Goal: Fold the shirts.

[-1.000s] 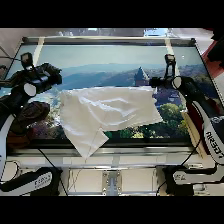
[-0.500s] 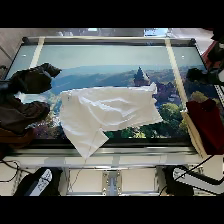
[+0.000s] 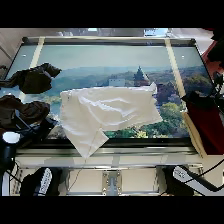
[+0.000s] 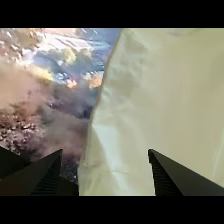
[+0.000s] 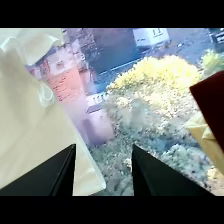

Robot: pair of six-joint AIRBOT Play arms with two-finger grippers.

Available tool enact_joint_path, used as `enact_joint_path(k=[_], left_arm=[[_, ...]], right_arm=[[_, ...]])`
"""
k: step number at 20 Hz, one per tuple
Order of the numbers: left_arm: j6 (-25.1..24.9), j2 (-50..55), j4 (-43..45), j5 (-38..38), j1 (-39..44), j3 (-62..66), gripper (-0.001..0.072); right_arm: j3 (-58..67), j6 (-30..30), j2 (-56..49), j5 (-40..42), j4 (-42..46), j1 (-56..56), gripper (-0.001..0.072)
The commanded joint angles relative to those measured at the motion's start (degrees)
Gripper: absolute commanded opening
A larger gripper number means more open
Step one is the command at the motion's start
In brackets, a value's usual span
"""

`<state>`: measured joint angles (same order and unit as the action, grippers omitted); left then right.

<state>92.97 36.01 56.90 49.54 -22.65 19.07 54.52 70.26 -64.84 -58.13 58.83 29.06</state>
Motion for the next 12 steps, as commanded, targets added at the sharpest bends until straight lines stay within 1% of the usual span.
enact_joint_path(k=[1, 4, 6, 12], left_arm=[[-3.54, 2.45, -7.21, 0.46, -0.15, -2.12, 0.0588], [-6.97, 6.73, -10.75, -0.11, -0.13, -2.10, 0.0587], [-8.79, 9.73, -10.88, 0.17, -0.13, -2.10, 0.0588], [-11.72, 13.64, -11.69, -0.22, -0.11, -2.10, 0.0586]], right_arm=[[-6.36, -7.45, 3.43, -0.63, -10.82, 2.64, 0.0407], [-6.64, -7.80, 6.69, -0.15, -10.84, 2.67, 0.0407], [-6.62, -7.80, 8.24, 0.28, -10.84, 2.67, 0.0407], [-6.62, -7.74, 11.19, -0.31, -11.08, 2.67, 0.0407]])
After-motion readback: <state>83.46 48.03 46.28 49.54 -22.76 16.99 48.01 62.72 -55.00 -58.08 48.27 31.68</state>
